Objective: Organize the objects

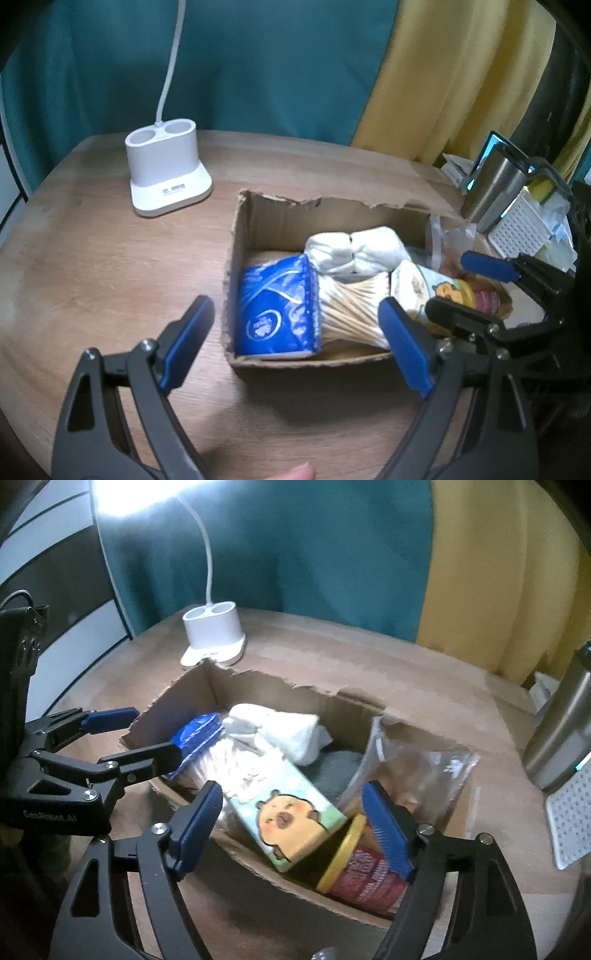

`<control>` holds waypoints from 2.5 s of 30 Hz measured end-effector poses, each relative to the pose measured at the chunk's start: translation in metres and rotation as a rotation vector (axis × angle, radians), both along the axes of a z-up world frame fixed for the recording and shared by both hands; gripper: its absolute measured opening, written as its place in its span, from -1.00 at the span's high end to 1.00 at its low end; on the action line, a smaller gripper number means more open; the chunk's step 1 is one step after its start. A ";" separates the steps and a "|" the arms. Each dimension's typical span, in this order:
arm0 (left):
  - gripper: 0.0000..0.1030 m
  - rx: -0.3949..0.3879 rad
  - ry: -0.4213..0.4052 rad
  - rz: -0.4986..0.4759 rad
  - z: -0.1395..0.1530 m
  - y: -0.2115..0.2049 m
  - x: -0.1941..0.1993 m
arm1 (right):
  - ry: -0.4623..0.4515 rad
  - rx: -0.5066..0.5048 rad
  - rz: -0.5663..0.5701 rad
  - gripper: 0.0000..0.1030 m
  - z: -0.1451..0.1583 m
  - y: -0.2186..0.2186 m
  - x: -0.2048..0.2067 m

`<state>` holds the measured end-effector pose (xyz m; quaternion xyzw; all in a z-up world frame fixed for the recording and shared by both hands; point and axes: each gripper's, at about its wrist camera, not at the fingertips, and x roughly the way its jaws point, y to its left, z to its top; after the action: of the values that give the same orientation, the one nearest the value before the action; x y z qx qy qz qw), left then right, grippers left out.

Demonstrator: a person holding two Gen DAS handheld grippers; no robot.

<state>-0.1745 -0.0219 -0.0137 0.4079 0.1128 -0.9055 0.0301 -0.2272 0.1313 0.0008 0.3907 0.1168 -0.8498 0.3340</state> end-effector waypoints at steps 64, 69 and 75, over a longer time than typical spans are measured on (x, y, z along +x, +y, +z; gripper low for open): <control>-0.77 -0.062 0.140 -0.048 0.051 0.027 0.092 | 0.100 0.000 -0.165 -0.57 0.035 0.048 0.097; -0.77 -0.072 0.146 -0.040 0.051 0.027 0.104 | 0.104 -0.006 -0.167 -0.57 0.035 0.050 0.109; -0.77 -0.096 0.147 -0.036 0.052 0.029 0.116 | 0.107 -0.011 -0.174 -0.57 0.034 0.051 0.119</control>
<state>-0.0588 0.0067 0.0388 0.3402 0.0639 -0.9379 0.0251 -0.1086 0.1825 0.0348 0.3517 0.0952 -0.8959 0.2543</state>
